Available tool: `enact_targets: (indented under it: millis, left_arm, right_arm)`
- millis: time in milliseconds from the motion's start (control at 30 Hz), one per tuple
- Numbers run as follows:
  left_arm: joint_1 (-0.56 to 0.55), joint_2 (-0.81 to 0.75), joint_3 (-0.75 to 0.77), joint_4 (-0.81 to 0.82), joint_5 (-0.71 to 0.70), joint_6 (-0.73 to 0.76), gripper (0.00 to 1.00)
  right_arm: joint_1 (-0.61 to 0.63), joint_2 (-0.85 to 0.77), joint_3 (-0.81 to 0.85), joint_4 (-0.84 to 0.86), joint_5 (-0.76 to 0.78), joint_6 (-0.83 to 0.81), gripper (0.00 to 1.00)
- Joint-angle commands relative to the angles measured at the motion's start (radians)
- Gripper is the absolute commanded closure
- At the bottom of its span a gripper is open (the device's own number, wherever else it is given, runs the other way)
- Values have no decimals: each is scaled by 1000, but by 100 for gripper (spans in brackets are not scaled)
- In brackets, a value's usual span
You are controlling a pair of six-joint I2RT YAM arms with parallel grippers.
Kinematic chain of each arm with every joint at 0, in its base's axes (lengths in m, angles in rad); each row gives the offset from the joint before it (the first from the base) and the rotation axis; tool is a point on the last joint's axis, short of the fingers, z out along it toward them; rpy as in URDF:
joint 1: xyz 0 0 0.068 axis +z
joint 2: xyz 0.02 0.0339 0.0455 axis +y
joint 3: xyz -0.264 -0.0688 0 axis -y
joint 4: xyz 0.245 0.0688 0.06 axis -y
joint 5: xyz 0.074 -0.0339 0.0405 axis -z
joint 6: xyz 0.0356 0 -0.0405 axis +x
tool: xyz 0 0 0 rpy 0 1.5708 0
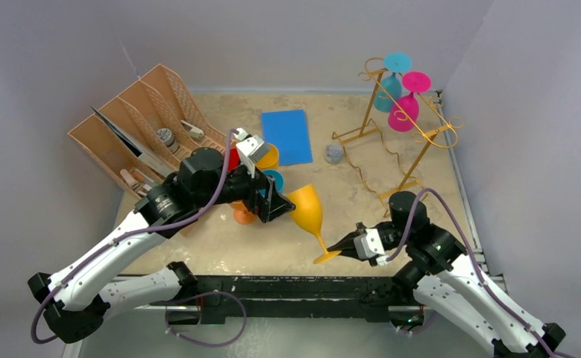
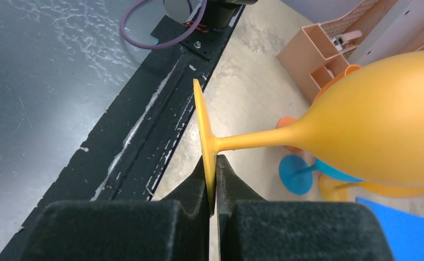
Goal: Take the wine glass off the wine glass rack
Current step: Place the wine glass at the center of the board.
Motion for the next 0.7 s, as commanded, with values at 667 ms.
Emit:
enact_targets:
  millis: [667]
  left_arm:
    - [203, 197, 78, 178, 789, -65, 40]
  right_arm:
    - [4, -6, -15, 7, -138, -83, 100]
